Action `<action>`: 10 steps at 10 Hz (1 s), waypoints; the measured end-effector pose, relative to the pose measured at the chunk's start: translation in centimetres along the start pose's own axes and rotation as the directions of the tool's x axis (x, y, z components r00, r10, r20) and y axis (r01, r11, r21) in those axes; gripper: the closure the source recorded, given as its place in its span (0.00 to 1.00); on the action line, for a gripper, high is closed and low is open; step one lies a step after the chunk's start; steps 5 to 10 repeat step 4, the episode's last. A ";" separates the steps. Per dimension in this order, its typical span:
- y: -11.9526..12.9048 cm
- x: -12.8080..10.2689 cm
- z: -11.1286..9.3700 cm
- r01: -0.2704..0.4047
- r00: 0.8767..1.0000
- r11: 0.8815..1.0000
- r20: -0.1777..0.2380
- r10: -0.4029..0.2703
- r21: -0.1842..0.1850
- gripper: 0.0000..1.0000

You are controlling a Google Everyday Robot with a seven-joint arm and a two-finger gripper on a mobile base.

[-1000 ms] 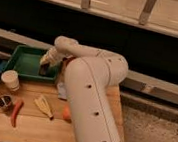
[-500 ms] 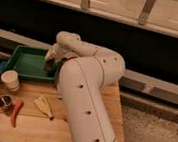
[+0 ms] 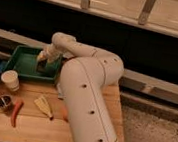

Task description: Wipe tray with eraser

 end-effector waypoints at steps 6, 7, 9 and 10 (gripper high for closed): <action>-2.1 2.4 -2.9 -0.061 0.998 0.998 0.020 0.061 0.025 1.00; -2.1 2.4 -2.9 -0.061 0.998 0.998 0.020 0.061 0.025 1.00; -2.1 2.4 -2.9 -0.061 0.998 0.998 0.020 0.061 0.025 1.00; -2.1 2.4 -2.9 -0.061 0.998 0.998 0.020 0.061 0.025 1.00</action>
